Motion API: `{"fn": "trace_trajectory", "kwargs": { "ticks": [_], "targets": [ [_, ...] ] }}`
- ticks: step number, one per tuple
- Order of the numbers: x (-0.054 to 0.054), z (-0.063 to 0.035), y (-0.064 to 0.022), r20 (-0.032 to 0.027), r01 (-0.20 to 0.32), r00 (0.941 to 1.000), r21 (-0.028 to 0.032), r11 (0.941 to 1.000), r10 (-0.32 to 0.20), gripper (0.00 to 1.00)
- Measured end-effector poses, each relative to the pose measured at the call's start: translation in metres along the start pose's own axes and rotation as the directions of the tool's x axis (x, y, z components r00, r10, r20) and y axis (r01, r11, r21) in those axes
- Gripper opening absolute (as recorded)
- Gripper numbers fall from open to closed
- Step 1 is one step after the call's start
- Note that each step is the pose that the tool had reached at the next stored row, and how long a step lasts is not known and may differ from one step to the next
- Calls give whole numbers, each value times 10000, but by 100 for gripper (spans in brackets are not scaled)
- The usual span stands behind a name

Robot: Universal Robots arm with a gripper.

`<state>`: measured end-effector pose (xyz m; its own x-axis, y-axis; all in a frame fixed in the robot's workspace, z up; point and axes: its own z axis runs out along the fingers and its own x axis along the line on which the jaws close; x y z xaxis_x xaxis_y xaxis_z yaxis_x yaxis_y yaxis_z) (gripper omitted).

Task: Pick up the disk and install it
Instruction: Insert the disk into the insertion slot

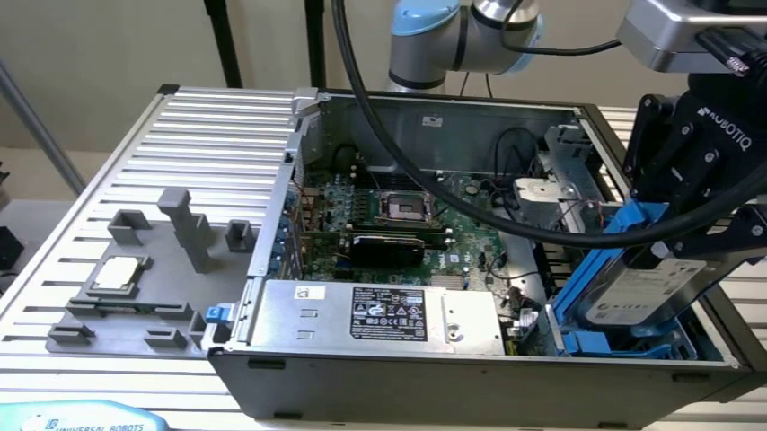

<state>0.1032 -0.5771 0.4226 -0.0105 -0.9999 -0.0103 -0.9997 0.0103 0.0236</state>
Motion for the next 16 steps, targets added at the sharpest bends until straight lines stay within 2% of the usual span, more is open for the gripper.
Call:
{"fn": "trace_trajectory", "kwargs": {
  "ticks": [16],
  "targets": [
    [1,152,-7,-1,41,10000,-127,9999,-41,33]
  ]
}}
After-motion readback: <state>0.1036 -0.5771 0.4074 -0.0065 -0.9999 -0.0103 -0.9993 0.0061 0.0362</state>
